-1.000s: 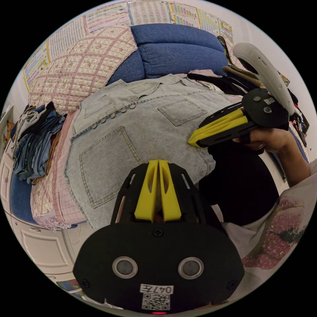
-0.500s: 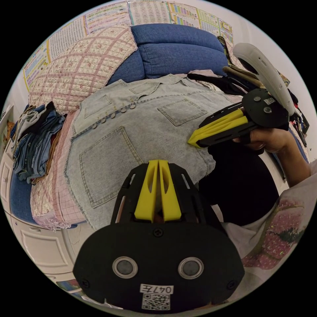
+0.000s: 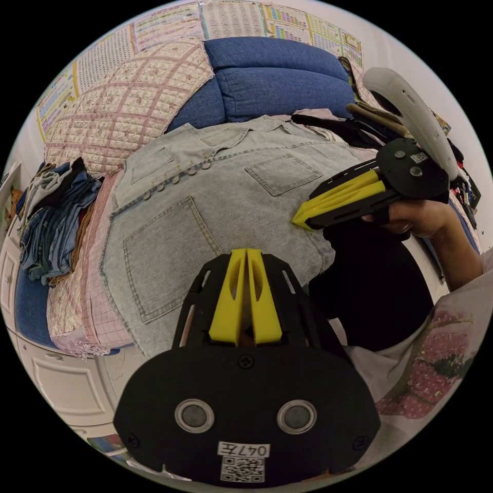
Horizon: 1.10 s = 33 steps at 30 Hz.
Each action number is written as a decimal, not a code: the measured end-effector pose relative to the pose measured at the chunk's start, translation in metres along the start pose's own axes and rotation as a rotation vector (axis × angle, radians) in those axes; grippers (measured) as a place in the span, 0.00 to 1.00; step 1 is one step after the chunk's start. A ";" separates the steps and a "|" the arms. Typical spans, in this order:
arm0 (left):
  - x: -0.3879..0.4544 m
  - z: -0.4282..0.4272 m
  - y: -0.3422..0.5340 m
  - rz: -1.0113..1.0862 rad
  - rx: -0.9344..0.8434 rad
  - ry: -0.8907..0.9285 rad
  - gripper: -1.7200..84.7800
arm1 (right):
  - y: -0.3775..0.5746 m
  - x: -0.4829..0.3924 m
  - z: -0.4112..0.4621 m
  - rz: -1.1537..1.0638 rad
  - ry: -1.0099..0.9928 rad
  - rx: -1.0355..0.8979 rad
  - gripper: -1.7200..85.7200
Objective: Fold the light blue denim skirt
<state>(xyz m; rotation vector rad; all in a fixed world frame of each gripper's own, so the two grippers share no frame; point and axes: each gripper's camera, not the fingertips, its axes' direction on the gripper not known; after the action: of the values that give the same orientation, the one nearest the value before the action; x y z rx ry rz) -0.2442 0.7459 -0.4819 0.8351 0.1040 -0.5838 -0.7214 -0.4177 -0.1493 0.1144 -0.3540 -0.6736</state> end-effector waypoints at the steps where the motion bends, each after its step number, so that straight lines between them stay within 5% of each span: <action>1: 0.000 0.000 0.000 0.000 0.000 0.000 0.01 | 0.000 0.000 0.000 0.000 0.001 0.000 0.01; 33: 0.005 0.004 0.011 -0.004 0.000 0.009 0.01 | 0.013 0.004 -0.002 0.003 -0.007 -0.001 0.01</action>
<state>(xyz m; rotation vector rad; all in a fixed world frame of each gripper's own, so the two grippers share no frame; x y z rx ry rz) -0.2347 0.7464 -0.4733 0.8381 0.1133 -0.5840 -0.7105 -0.4097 -0.1470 0.1108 -0.3609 -0.6715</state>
